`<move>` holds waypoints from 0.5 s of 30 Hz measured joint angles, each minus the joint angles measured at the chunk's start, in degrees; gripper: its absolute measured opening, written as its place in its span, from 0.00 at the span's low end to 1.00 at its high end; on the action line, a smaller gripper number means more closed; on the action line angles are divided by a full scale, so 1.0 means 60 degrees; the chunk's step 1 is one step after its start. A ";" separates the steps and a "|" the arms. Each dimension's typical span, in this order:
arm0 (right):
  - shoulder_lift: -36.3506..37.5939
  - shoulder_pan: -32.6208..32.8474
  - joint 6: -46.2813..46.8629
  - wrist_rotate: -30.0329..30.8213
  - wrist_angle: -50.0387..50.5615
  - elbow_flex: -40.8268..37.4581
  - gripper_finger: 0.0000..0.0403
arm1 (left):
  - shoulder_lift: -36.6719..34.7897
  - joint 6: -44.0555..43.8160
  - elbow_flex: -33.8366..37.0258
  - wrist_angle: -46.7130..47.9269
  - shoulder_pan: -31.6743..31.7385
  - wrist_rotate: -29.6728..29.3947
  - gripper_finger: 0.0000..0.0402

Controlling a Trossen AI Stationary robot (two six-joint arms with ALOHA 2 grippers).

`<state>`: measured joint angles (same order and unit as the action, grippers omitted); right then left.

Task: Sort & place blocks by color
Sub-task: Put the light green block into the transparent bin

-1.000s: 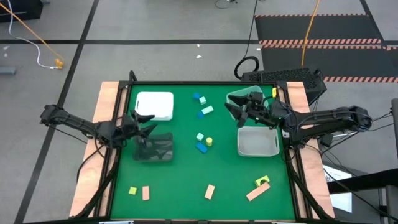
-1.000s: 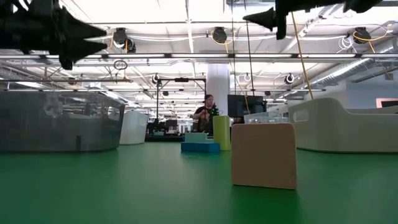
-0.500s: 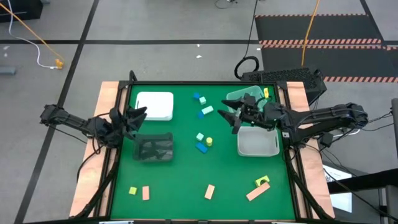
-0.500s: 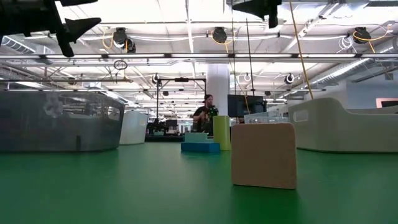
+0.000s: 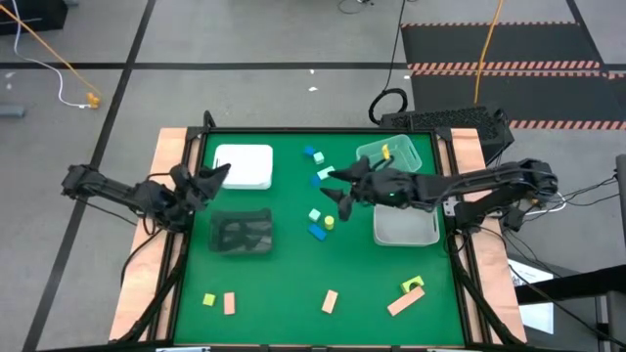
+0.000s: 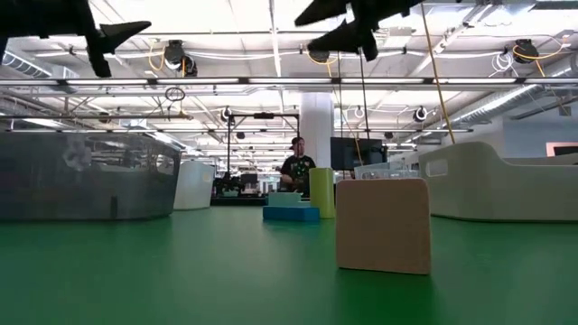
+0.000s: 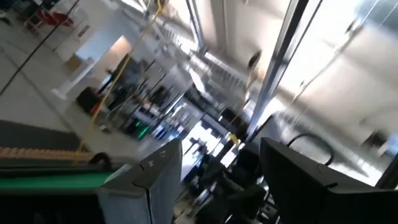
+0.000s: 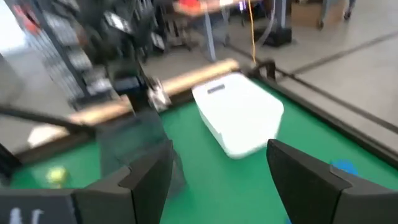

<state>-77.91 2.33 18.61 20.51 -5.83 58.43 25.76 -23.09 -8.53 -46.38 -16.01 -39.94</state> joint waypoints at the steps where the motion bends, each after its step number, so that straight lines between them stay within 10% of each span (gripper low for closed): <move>1: -0.0145 -0.0018 0.0040 -0.0001 0.0392 0.0169 0.62 | 0.0122 0.0006 -0.0311 0.0535 0.0003 0.0007 0.54; 15: -0.1706 0.0160 0.0910 -0.2516 0.3972 0.0715 0.62 | 0.1859 -0.0292 -0.3652 0.6943 0.0660 0.0042 0.54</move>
<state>-88.14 3.29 24.07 5.42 18.00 62.72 36.91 -24.84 -30.44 -4.72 -12.05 -39.69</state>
